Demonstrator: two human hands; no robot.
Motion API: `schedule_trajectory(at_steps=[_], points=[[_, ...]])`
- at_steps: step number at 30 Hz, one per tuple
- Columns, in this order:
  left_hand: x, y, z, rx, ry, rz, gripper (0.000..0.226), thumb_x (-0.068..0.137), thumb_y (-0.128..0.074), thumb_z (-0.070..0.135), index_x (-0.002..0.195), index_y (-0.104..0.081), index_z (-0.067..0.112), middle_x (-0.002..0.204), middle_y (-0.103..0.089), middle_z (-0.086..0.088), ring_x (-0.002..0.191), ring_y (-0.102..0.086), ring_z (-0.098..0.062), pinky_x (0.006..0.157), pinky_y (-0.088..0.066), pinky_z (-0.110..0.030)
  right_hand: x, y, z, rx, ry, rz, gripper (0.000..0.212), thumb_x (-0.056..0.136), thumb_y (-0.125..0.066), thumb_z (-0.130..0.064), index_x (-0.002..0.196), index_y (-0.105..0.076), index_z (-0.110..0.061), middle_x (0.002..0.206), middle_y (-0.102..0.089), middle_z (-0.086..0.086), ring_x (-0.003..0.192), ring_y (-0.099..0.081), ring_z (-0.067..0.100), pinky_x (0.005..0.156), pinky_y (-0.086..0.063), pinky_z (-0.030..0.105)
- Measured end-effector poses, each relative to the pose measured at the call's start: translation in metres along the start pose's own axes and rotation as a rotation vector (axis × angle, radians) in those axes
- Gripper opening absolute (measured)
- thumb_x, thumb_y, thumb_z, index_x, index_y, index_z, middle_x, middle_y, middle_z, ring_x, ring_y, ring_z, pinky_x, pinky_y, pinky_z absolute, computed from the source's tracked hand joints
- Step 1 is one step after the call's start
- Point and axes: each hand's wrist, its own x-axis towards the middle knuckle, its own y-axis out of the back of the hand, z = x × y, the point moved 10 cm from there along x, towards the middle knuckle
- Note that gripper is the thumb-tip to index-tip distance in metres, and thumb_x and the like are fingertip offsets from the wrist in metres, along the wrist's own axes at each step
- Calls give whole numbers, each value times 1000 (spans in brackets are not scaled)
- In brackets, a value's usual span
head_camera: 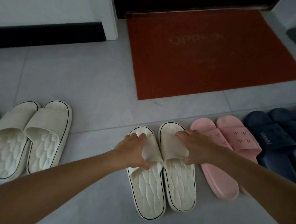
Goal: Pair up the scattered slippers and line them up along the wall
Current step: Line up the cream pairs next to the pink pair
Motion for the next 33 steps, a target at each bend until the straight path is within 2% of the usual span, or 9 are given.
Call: schedule_trajectory(at_steps=[3, 7, 14, 18, 30, 33], points=[[-2, -1, -2, 6, 1, 1, 82, 56, -75, 49, 122, -38, 18, 113, -46, -4, 104, -41, -24, 83, -48, -38, -1, -1, -1, -30, 19, 5, 84, 62, -73, -35, 133, -29, -24, 129, -39, 2, 113, -41, 25, 77, -38, 34], [-3, 1, -7, 10, 22, 6, 82, 57, -75, 51, 122, -37, 18, 113, -45, -3, 107, -41, -24, 85, -48, -39, -4, -3, -5, -128, 27, 28, 83, 64, -75, -35, 132, -29, -25, 129, -37, -1, 116, -41, 24, 80, -44, 37], [-7, -8, 3, 68, -26, -5, 74, 55, -75, 48, 111, -39, 18, 105, -42, -2, 98, -39, -22, 72, -43, -34, -3, -1, -4, -86, 5, 26, 79, 62, -75, -33, 128, -32, -24, 127, -40, 1, 111, -43, 25, 75, -33, 33], [-5, -5, 3, 74, -31, -1, 76, 55, -75, 46, 116, -39, 17, 107, -42, -2, 101, -41, -23, 76, -46, -35, -3, -1, -3, -77, 8, 36, 78, 61, -74, -34, 126, -33, -26, 126, -40, 0, 111, -42, 25, 73, -33, 32], [-2, -5, 4, 64, -32, -15, 77, 57, -75, 45, 119, -39, 18, 110, -42, -2, 104, -40, -24, 84, -47, -38, -4, -1, -5, -94, 31, 24, 81, 61, -72, -37, 131, -31, -27, 127, -40, -1, 112, -43, 24, 73, -35, 31], [-2, -6, 5, 84, -36, -17, 75, 59, -74, 46, 118, -39, 17, 112, -42, -2, 106, -40, -23, 80, -45, -35, -4, -2, -5, -95, 28, 29, 88, 62, -72, -42, 136, -26, -28, 131, -39, 0, 115, -42, 25, 79, -41, 35]])
